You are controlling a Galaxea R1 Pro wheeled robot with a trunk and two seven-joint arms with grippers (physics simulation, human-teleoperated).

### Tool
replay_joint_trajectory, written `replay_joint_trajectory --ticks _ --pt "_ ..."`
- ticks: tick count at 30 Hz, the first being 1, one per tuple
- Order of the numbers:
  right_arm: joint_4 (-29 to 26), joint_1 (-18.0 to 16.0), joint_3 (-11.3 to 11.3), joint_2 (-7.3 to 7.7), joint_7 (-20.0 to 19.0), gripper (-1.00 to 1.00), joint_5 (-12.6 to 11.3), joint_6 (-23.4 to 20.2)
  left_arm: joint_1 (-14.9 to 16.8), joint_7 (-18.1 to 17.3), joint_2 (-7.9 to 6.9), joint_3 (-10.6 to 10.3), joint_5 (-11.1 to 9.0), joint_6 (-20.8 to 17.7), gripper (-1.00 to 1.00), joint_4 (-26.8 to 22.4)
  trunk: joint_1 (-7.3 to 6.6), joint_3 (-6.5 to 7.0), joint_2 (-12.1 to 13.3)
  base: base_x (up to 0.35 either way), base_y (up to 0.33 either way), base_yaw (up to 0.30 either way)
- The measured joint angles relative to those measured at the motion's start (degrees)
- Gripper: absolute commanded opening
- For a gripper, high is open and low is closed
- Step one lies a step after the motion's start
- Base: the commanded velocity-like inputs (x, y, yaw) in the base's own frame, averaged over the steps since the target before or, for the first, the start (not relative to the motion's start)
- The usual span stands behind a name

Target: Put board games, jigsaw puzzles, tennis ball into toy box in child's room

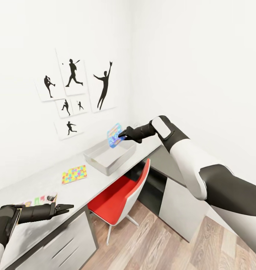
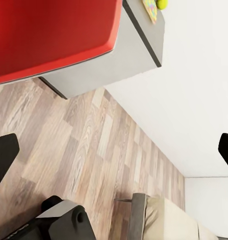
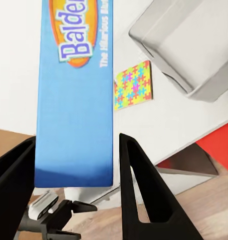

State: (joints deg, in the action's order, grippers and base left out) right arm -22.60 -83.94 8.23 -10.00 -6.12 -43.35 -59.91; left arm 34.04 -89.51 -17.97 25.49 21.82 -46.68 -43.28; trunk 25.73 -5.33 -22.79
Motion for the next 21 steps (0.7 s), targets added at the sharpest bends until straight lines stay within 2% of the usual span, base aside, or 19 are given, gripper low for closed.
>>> replay_joint_trajectory --ticks 7,12,21 --pt "-0.07 0.06 0.2 0.0 0.04 -1.0 0.48 0.02 0.0 0.0 0.0 0.0 0.0 0.0 1.0 0.01 0.0 0.0 0.0 0.182 -0.102 0.047" --pt "-0.08 0.07 0.2 0.0 0.07 -1.0 0.4 0.02 0.0 0.0 0.0 0.0 0.0 0.0 1.0 0.01 0.01 0.0 0.0 0.123 -0.15 0.244" --pt "-0.08 0.06 0.24 0.0 0.05 -1.0 0.28 0.01 0.0 0.0 0.0 0.0 0.01 0.0 1.0 0.02 0.02 0.0 0.01 0.013 -0.271 0.28"
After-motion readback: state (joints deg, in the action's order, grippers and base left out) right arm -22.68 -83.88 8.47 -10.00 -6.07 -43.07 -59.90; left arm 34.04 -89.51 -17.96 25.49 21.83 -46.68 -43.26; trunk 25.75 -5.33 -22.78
